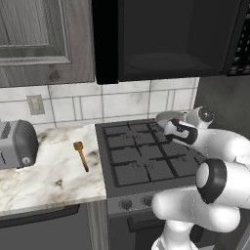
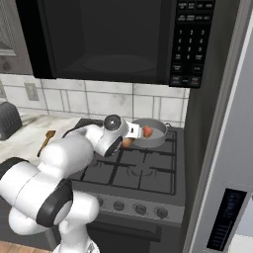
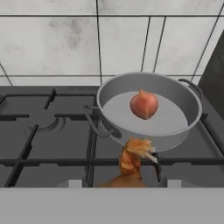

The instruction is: Put the onion and onion in the pot. Retrieve the spatula and lightly stir the vegetables in the pot.

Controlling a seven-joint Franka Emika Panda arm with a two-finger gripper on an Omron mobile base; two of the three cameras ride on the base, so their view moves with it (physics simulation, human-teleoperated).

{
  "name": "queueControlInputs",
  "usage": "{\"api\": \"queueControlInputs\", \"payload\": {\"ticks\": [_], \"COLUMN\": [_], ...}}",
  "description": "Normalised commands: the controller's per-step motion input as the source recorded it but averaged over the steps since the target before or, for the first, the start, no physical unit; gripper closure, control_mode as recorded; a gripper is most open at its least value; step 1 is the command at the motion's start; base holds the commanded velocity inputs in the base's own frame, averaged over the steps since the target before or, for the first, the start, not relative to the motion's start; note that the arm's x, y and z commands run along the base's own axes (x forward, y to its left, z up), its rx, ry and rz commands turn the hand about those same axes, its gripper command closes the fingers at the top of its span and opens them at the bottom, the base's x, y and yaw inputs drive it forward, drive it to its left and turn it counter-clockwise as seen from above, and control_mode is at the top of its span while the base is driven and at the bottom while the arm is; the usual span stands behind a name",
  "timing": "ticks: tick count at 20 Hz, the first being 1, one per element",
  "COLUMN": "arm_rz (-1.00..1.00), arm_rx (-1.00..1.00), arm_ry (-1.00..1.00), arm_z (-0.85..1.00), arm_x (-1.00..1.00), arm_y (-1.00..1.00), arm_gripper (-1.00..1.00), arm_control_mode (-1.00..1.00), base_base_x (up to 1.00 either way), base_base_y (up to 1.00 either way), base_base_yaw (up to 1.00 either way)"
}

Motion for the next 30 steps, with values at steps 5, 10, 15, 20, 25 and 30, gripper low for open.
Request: {"api": "queueControlInputs", "payload": {"ticks": [5,10,15,20,25,30], "arm_rz": [0.01,0.01,0.00,0.00,0.00,0.00], "arm_rx": [0.00,0.00,0.00,0.00,0.00,0.00], "arm_ry": [0.00,0.00,-0.04,-0.03,0.00,0.01], "arm_z": [0.29,0.24,-0.06,-0.01,0.00,-0.02], "arm_x": [0.43,0.33,0.22,0.37,0.45,0.39], "arm_y": [-0.30,-0.32,-0.14,-0.17,-0.20,-0.24], "arm_gripper": [1.00,1.00,1.00,1.00,1.00,1.00], "arm_control_mode": [-1.00,-1.00,-1.00,-1.00,-1.00,-1.00], "base_base_x": [0.00,0.00,0.00,0.00,0.00,0.00], "base_base_y": [0.00,0.00,0.00,0.00,0.00,0.00], "base_base_yaw": [0.00,0.00,0.00,0.00,0.00,0.00]}}
